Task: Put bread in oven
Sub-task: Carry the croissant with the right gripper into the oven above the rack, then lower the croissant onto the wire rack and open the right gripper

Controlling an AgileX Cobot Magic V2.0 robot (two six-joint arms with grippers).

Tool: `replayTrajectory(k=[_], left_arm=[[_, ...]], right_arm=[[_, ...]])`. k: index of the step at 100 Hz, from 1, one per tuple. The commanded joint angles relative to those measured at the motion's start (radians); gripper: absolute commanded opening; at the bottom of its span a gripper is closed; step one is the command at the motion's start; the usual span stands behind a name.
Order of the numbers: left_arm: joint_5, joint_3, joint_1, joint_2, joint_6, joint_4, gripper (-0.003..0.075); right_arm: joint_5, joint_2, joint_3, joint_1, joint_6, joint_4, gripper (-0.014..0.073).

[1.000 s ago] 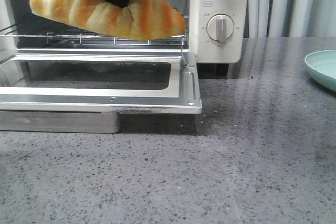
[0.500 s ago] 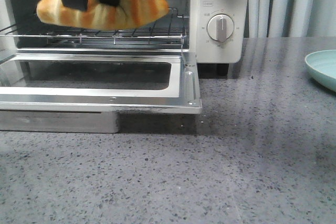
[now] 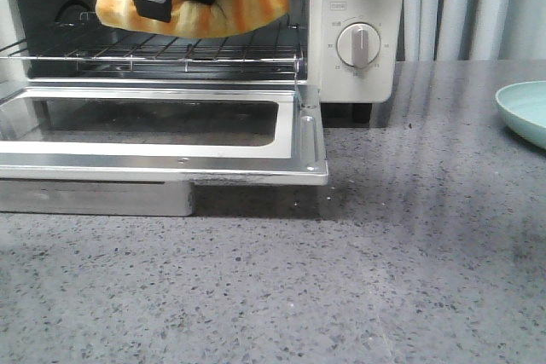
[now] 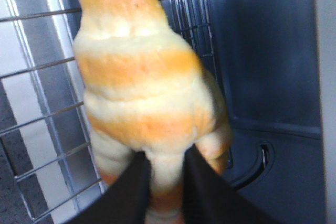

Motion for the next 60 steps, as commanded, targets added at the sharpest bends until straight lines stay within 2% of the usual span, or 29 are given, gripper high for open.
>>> replayTrajectory(k=[1,8,15,30,47,60], left_arm=[[-0.069,-0.025,-0.01,0.008,-0.01,-0.001,-0.0021],[-0.069,-0.025,-0.01,0.008,-0.01,-0.001,-0.0022],[-0.069,-0.025,-0.01,0.008,-0.01,-0.001,-0.0022],[-0.067,-0.025,-0.01,0.008,-0.01,0.011,-0.0022],[-0.051,-0.025,0.013,0.008,-0.113,0.103,-0.0022],[-0.031,-0.025,0.037,0.008,-0.116,0.108,-0.0022]], right_arm=[[-0.036,-0.05,-0.033,-0.009,0.02,-0.067,0.0313],[-0.047,-0.05,-0.033,-0.011,0.034,-0.068,0.0491],[-0.053,-0.05,-0.033,-0.011,0.034,-0.077,0.0561],[-0.067,-0.05,-0.033,-0.011,0.034,-0.079,0.0558],[-0.037,-0.052,-0.033,0.014,0.034,-0.079,0.0558],[0.0,-0.052,-0.033,0.04,0.034,-0.089,0.0558]])
